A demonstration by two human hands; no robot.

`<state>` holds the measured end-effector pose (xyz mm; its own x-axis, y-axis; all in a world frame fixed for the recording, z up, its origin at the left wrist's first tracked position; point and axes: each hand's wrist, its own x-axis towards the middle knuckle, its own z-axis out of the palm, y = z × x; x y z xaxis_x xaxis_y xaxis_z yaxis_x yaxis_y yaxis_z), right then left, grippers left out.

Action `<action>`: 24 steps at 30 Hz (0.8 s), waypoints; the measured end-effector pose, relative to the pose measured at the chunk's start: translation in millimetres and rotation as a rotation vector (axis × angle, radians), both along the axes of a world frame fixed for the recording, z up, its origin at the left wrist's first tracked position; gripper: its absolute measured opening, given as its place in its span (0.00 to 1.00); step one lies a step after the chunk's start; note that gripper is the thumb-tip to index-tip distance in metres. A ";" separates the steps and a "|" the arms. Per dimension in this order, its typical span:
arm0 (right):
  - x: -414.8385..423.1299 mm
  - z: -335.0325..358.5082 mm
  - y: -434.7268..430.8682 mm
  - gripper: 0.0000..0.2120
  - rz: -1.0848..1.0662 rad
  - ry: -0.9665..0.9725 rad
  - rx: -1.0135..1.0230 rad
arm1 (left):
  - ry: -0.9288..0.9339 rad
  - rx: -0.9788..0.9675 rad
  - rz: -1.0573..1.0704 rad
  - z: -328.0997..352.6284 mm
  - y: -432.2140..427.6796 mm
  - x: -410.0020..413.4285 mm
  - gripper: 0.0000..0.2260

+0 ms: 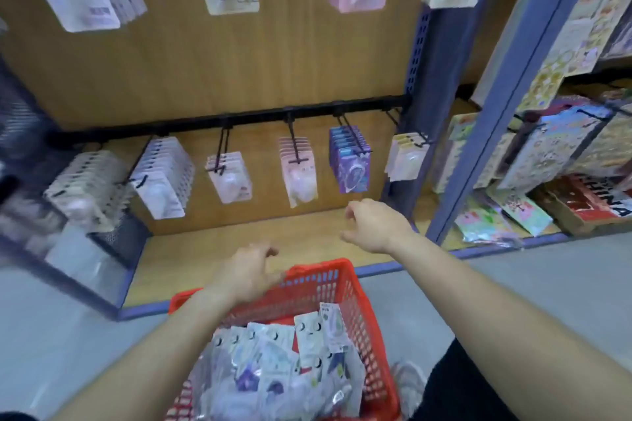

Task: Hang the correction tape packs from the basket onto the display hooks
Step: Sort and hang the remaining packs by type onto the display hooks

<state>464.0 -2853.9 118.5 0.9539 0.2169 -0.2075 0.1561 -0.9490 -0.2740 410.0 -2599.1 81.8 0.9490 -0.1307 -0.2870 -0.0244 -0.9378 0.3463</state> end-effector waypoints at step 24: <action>-68.5 -358.1 128.2 0.36 0.149 0.604 0.141 | 0.356 0.062 0.306 -306.6 96.6 -70.1 0.33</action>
<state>395.5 -2725.6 -239.6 0.6353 0.4029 -0.6588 0.0631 -0.8774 -0.4756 339.9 -2502.4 -224.8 0.7822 0.1669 -0.6002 0.3663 -0.9026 0.2263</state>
